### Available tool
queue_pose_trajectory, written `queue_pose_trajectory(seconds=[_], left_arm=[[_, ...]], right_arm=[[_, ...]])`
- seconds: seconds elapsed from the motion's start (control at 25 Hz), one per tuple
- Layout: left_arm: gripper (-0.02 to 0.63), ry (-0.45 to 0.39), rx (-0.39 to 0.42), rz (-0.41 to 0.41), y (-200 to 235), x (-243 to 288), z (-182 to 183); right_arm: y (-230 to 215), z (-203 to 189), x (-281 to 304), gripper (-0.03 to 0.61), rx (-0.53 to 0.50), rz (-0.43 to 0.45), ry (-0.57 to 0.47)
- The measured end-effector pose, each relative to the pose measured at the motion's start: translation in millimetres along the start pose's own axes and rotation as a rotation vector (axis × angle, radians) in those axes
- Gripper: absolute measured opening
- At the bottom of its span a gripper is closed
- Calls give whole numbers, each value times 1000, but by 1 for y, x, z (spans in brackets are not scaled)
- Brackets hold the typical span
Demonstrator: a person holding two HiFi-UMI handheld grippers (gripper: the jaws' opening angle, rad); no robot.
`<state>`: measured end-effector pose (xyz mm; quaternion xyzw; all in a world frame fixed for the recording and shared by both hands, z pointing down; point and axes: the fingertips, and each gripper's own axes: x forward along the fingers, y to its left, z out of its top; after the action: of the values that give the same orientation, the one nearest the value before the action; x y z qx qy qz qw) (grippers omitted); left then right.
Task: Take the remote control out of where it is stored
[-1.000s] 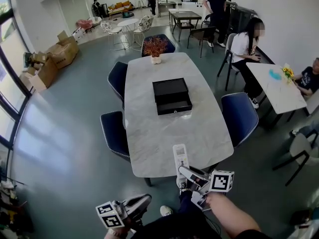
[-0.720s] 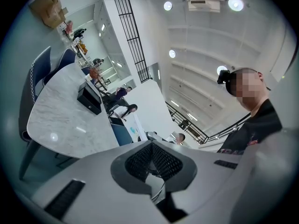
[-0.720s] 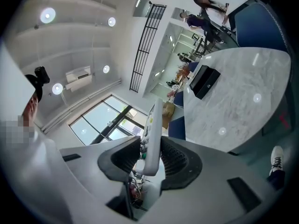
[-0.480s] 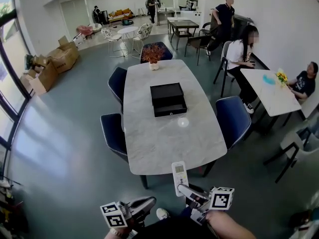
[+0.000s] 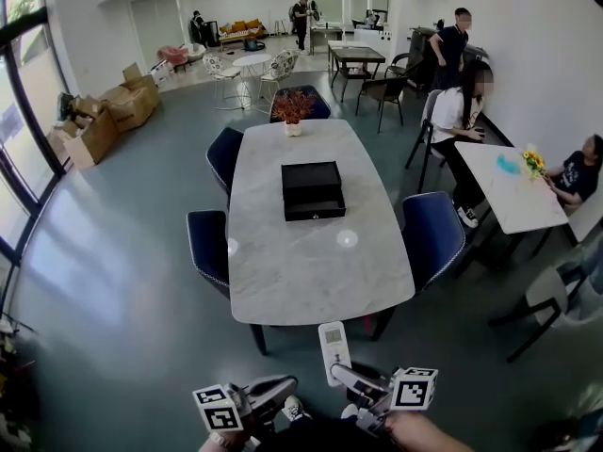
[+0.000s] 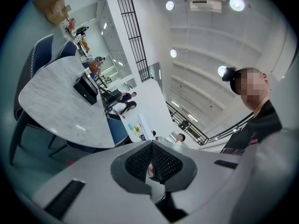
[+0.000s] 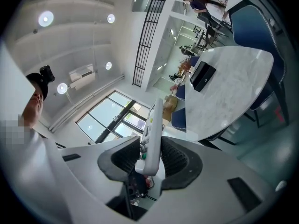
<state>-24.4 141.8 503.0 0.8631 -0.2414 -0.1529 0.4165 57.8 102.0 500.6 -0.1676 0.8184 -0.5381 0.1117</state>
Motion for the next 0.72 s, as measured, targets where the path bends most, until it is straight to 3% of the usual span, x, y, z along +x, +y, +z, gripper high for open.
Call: queue_pose_trajectory(seconds=[0.16,0.56,0.72], left_arm=[[8,-29,-7,17,-25,13,-20],[8,-65,2,58,-57,44,-64],[8,-67,-4,73,-65,49,-78]], right_arm=[[9,-4,-27,141,-41,-11,54],[8,-16,-83,143,26,65,97],[8,-19,-98,141,-1,65,123]])
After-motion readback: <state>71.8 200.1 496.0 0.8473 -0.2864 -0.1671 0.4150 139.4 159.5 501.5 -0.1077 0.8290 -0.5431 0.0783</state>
